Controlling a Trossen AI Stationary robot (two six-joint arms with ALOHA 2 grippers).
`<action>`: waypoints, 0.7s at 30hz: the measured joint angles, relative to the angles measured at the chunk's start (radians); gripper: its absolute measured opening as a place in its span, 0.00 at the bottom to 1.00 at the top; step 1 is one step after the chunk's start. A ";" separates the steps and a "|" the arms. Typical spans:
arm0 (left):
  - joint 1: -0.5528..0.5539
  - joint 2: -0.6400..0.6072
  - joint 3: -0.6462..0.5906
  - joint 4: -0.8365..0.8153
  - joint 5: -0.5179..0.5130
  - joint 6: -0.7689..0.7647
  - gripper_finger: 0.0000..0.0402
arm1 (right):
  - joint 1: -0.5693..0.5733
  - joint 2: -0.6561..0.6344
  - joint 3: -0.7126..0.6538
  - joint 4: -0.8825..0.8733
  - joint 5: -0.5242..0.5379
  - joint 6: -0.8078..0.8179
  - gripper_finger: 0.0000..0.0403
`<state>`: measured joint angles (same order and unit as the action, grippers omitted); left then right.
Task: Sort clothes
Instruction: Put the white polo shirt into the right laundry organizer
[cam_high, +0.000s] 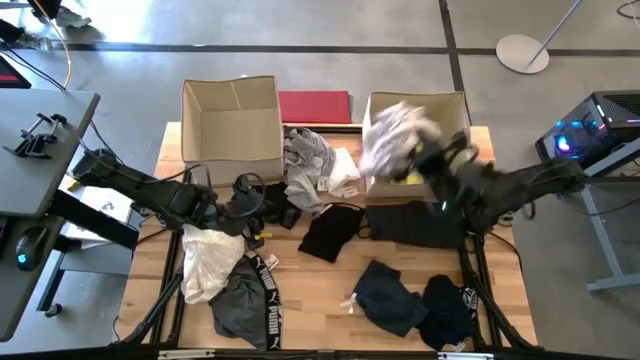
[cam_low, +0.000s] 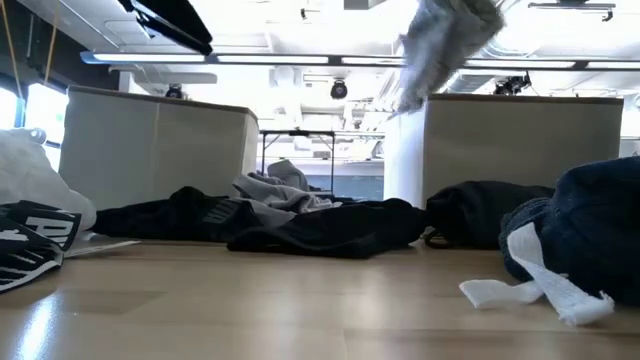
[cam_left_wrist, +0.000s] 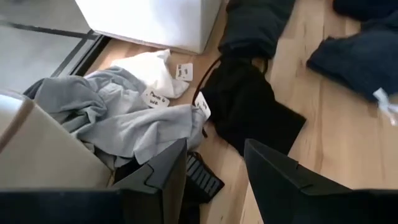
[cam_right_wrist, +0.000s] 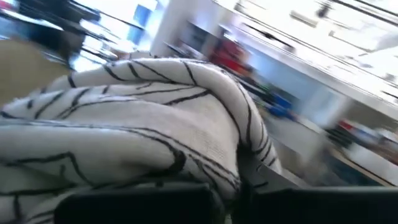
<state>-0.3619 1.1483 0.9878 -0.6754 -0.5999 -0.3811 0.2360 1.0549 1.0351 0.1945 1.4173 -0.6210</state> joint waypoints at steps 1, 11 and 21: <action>-0.001 0.010 0.000 0.001 0.000 0.000 0.38 | -0.035 -0.023 0.000 -0.061 -0.001 0.033 0.01; -0.001 0.080 0.000 0.001 0.003 -0.001 0.38 | -0.443 -0.013 0.000 -0.984 -0.584 0.935 0.08; -0.001 0.081 0.000 0.021 0.004 -0.001 0.38 | -0.765 0.121 0.011 -1.198 -1.041 0.952 0.34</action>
<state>-0.3630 1.2297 0.9878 -0.6544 -0.5955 -0.3824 -0.5293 1.1757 1.0460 -1.0032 0.3761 0.3308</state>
